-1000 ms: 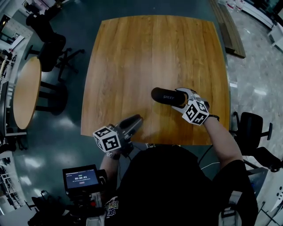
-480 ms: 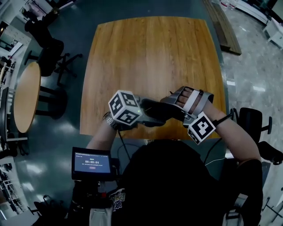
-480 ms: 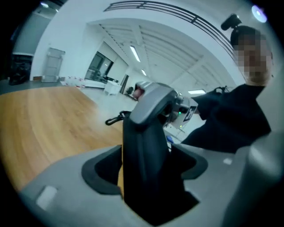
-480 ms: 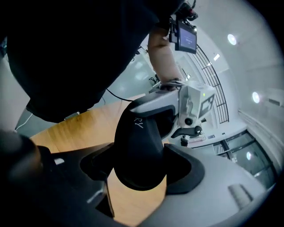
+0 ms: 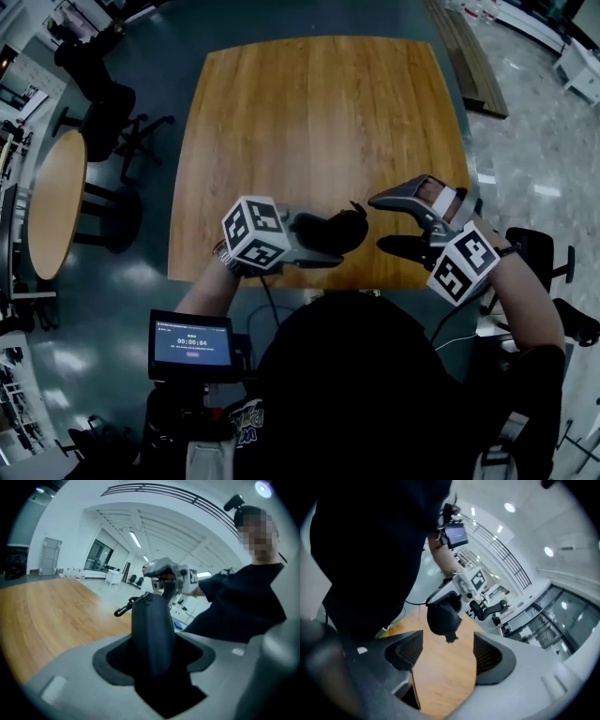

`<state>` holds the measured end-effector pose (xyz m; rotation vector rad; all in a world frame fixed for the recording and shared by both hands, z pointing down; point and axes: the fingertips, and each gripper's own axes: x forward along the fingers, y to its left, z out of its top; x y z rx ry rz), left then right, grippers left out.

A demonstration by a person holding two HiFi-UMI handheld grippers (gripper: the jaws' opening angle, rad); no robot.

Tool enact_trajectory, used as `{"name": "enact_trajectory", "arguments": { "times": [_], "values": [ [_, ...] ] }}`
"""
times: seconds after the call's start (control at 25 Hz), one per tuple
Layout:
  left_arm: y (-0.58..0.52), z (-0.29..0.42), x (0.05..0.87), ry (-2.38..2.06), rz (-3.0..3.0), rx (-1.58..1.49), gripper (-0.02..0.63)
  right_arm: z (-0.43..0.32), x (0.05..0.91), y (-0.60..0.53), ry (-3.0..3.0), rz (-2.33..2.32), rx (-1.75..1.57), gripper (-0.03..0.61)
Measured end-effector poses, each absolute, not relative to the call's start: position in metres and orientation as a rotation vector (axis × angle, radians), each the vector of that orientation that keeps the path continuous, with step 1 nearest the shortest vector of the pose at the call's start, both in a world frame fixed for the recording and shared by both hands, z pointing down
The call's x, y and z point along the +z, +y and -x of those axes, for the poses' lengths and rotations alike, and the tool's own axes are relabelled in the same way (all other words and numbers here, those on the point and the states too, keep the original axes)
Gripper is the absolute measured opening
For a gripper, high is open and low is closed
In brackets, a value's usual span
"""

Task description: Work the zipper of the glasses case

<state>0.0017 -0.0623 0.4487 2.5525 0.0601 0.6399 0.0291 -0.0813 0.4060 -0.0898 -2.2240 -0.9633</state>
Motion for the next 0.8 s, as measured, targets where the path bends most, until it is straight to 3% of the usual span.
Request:
{"name": "enact_trajectory", "arguments": {
  "times": [0.12,0.24,0.48,0.8],
  "values": [
    [-0.044,0.005,0.446,0.162,-2.629,0.792,0.275,-0.04,0.38,-0.08,-2.32,0.128,-0.769,0.201],
    [-0.031,0.005,0.448,0.242,-2.688,0.979,0.275,-0.03,0.372,-0.058,-2.376,0.315,-0.561,0.173],
    [-0.035,0.002,0.464,0.219,-2.859,1.382,0.272,-0.019,0.393,-0.041,-2.355,0.53,-0.137,0.172],
    [-0.051,0.01,0.476,0.102,-2.966,1.792,0.27,0.002,0.417,-0.054,-2.36,0.508,0.149,0.183]
  ]
}}
